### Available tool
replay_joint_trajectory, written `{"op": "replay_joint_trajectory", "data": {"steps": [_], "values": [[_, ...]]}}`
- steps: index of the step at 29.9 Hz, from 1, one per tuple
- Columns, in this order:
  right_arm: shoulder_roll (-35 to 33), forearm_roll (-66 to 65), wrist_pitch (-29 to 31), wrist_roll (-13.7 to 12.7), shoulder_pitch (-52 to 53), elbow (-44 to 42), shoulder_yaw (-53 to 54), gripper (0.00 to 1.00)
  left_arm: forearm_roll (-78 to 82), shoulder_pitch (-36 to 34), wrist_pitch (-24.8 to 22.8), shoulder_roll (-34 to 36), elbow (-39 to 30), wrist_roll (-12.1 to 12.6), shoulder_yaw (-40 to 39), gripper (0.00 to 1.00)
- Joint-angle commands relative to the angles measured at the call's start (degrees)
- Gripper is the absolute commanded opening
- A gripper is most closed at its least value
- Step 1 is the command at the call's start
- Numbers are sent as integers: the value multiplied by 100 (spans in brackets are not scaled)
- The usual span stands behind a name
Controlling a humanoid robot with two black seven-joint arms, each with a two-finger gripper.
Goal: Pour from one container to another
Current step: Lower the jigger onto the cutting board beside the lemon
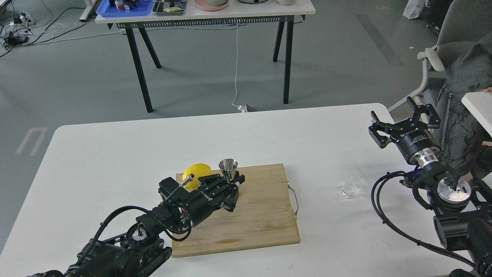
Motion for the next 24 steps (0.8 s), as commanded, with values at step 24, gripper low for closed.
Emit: {"op": "replay_joint_trajectory", "data": {"steps": [24], "values": [[-35, 9, 0, 0, -26, 4, 0, 99, 5, 16, 0, 1, 203, 0, 34, 22]]}}
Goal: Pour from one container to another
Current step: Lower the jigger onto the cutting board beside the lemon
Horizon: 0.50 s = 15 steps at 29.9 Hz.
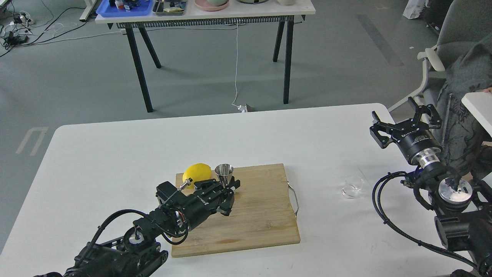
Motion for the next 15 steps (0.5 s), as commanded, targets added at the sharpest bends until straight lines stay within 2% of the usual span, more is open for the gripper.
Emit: {"op": "replay_joint_trajectory", "data": {"steps": [1, 9, 15], "values": [[-14, 0, 0, 0, -9, -1, 8, 99, 1, 0, 0, 0, -9, 0, 0, 23], [-5, 0, 0, 0, -9, 8, 8, 99, 1, 79, 0, 0, -62, 0, 105, 28], [-5, 0, 0, 0, -17, 8, 8, 99, 1, 96, 0, 0, -62, 0, 149, 42]]}}
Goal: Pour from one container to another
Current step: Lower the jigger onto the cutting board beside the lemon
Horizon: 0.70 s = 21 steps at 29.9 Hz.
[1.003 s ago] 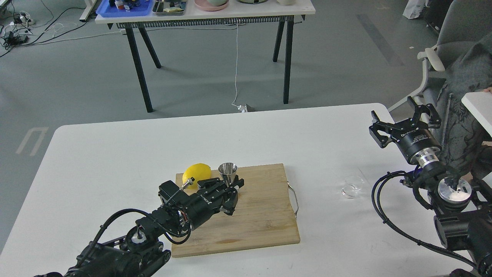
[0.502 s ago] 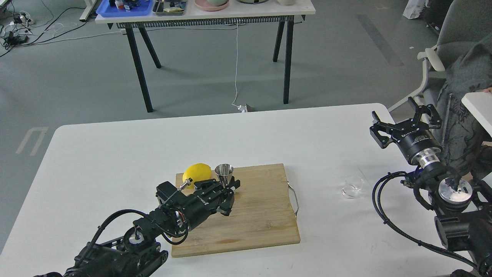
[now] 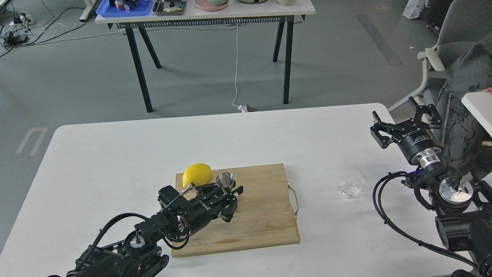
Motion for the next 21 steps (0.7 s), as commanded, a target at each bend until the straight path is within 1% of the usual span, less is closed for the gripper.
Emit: {"op": "replay_joint_trajectory", "data": {"steps": [1, 4, 8, 10, 11, 15, 21], "values": [[3, -1, 0, 0, -9, 0, 0, 99, -1, 5, 0, 0, -8, 0, 23, 44], [3, -1, 0, 0, -9, 0, 0, 99, -1, 5, 0, 0, -17, 0, 85, 52], [3, -1, 0, 0, -26, 0, 0, 99, -1, 5, 0, 0, -17, 0, 103, 71], [-6, -1, 0, 0, -35, 0, 0, 99, -1, 5, 0, 0, -17, 0, 111, 85], [3, -1, 0, 0, -35, 0, 0, 99, -1, 14, 0, 0, -26, 0, 111, 90], [-6, -1, 0, 0, -44, -9, 0, 99, -1, 23, 0, 0, -52, 0, 111, 93], [3, 0, 0, 0, -53, 0, 0, 99, -1, 84, 0, 0, -79, 0, 103, 93]]}}
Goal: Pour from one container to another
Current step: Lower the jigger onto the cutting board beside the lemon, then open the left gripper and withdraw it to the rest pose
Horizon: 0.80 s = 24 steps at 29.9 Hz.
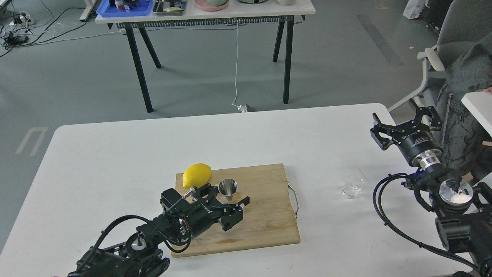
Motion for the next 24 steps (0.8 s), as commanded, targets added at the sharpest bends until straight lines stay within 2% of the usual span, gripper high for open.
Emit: {"op": "replay_joint_trajectory", "data": {"steps": [1, 13, 24], "values": [[0, 8, 0, 0, -1, -6, 0, 99, 0, 29, 0, 0, -11, 0, -3, 93], [0, 8, 0, 0, -10, -6, 0, 99, -9, 100, 0, 0, -64, 0, -38, 93], [0, 8, 0, 0, -10, -6, 0, 99, -18, 196, 0, 290, -213, 0, -90, 93]]}}
